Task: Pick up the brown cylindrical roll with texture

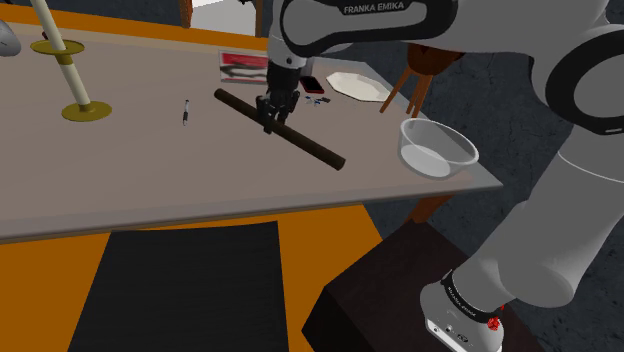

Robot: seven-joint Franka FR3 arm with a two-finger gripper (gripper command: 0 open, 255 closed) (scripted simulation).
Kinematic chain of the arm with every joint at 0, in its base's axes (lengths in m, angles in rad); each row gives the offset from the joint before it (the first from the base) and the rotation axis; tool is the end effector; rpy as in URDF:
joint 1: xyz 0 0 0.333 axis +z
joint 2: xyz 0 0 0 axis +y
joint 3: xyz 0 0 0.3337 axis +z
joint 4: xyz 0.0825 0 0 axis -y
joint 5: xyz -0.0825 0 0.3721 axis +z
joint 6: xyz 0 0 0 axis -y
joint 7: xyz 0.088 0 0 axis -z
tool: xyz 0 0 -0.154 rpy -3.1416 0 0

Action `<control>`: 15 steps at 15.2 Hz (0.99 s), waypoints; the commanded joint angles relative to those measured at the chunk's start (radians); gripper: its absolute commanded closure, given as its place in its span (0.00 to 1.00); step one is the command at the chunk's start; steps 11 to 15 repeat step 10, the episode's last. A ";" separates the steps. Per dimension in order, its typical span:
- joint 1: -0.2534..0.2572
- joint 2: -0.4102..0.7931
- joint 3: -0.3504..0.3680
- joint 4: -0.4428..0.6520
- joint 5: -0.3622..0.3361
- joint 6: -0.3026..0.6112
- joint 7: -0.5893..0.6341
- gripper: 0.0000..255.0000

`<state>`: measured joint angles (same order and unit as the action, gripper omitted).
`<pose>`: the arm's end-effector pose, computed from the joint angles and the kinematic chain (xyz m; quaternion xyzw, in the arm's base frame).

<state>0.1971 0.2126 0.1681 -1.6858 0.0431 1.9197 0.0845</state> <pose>0.5805 0.2203 0.4501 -0.9906 -0.1307 -0.0033 0.0397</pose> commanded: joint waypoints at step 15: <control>-0.001 -0.007 0.000 0.117 0.000 -0.123 0.005 1.00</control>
